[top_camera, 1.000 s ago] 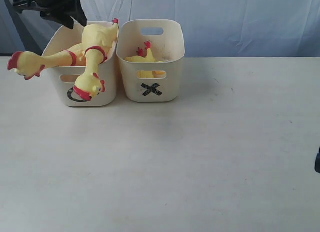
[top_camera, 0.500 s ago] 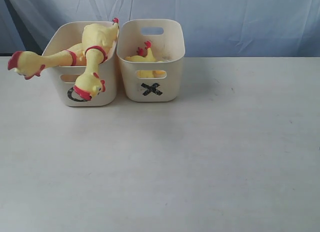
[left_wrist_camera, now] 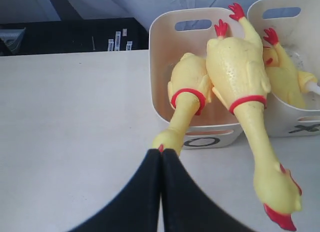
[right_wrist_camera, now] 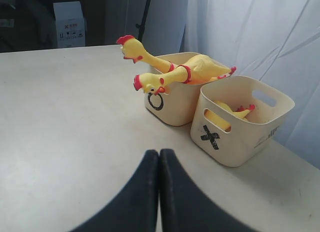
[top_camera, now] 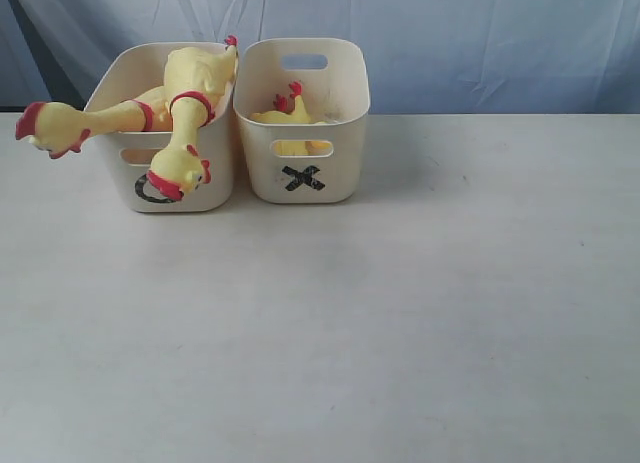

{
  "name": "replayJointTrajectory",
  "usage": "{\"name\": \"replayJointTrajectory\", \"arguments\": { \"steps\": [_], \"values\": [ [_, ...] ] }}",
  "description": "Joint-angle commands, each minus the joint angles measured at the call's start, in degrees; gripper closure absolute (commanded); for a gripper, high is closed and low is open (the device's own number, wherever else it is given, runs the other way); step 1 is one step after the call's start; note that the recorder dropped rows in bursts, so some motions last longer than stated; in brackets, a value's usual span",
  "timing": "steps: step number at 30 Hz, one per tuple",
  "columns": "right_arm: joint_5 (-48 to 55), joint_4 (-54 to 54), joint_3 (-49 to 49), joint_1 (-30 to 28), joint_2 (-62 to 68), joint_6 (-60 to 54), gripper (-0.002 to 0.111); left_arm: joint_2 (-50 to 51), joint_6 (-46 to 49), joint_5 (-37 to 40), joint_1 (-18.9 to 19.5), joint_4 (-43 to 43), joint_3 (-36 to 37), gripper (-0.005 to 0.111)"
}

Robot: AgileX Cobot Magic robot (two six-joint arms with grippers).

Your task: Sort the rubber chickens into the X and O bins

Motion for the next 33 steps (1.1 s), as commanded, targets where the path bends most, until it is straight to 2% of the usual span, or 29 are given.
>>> {"name": "replayJointTrajectory", "arguments": {
  "steps": [1,7,12,16,19,23,30,33],
  "values": [
    [-0.45,0.27,0.28,-0.31,-0.24,0.03,0.108,-11.69,-1.16,-8.58,-0.01,-1.27,14.26,0.107],
    [-0.45,0.27,0.28,-0.31,-0.24,0.03,0.108,-28.2,-1.16,-26.27,-0.01,-1.42,34.29,0.107],
    [-0.45,0.36,0.28,-0.31,-0.24,0.03,0.108,-37.74,-1.04,-34.53,-0.01,0.91,44.43,0.107],
    [-0.45,0.36,0.28,-0.31,-0.24,0.03,0.108,-42.1,-1.04,-32.92,-0.01,1.15,48.2,0.107],
    [-0.45,0.36,0.28,-0.31,-0.24,0.03,0.108,-44.04,-1.04,-26.22,-0.01,0.93,48.49,0.107],
    [-0.45,0.36,0.28,-0.31,-0.24,0.03,0.108,-44.95,-1.04,-20.99,-0.01,1.47,48.49,0.107],
    [-0.45,0.39,0.28,-0.31,-1.32,0.03,0.108,-44.94,-1.04,-20.46,-0.01,1.71,48.49,0.107],
    [-0.45,0.64,0.28,-3.64,-3.66,0.03,0.108,-45.2,-1.04,-20.59,-0.13,1.7,48.49,0.107]
  ]
}}
